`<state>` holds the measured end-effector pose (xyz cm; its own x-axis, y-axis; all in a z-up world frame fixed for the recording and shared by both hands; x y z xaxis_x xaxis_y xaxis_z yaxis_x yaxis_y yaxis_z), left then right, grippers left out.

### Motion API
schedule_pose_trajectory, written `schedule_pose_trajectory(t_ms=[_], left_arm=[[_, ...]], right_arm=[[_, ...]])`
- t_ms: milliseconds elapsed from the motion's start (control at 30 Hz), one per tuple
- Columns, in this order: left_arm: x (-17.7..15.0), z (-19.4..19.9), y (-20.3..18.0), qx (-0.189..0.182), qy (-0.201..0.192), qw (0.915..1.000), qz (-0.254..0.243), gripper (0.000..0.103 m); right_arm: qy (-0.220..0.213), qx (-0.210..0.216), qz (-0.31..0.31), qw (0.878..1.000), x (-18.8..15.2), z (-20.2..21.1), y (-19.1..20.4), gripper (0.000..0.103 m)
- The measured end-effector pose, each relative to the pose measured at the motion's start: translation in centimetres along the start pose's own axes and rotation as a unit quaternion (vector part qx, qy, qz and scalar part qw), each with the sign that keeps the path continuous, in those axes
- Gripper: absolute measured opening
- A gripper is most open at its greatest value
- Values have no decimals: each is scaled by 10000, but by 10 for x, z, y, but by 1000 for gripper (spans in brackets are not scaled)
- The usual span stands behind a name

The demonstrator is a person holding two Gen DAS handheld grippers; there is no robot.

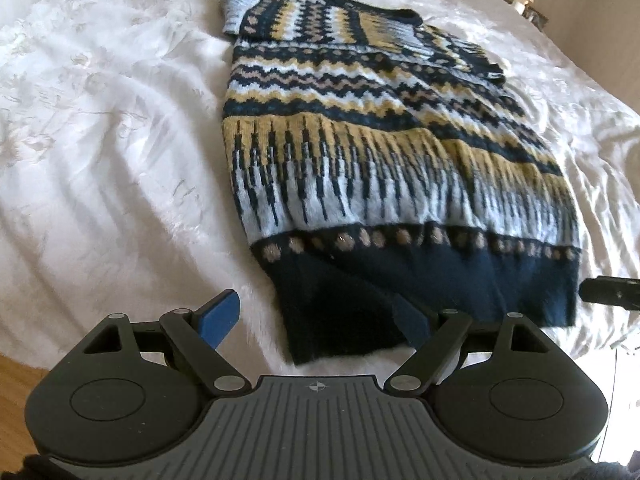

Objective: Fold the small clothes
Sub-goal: 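Close both tools on the navy ribbed hem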

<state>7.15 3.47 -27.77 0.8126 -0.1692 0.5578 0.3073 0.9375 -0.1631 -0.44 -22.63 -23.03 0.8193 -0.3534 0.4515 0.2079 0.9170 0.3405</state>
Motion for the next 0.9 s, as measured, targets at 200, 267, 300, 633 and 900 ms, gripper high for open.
schedule_pose_trajectory(t_ms=[200,267,300,633,900], left_arm=[[11,-30,3,-130,156,9998,29,83],[14,-38,2,-187,209,9996,38,87],[16,-42,2,-218,243,9995,33,88],[15,-63,-3,-356,421,9985,-17,102],[15,-63,-2,-304,385,9988,30,102]], right_arm=[[199,-105,-67,9997,8,-24,-8,96],[265,-133,-83,9995,10,-31,-11,96],[318,-156,-110,9993,11,-35,-13,96],[701,-169,-389,9966,10,-70,-26,102],[722,-130,-382,9966,8,-81,-25,103]])
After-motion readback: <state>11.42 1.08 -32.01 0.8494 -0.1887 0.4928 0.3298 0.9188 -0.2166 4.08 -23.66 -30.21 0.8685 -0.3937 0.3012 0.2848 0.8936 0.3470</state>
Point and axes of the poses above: each gripper's, at about its wrist camera, not at the fingertips, and z roughly against the way its jaws point, y to its left, x to its top, the point moved 9 cm from there along -z, roughly the way its jaws point, and after that the axes turned 8 degrees about -y, right-handed, at the moved point
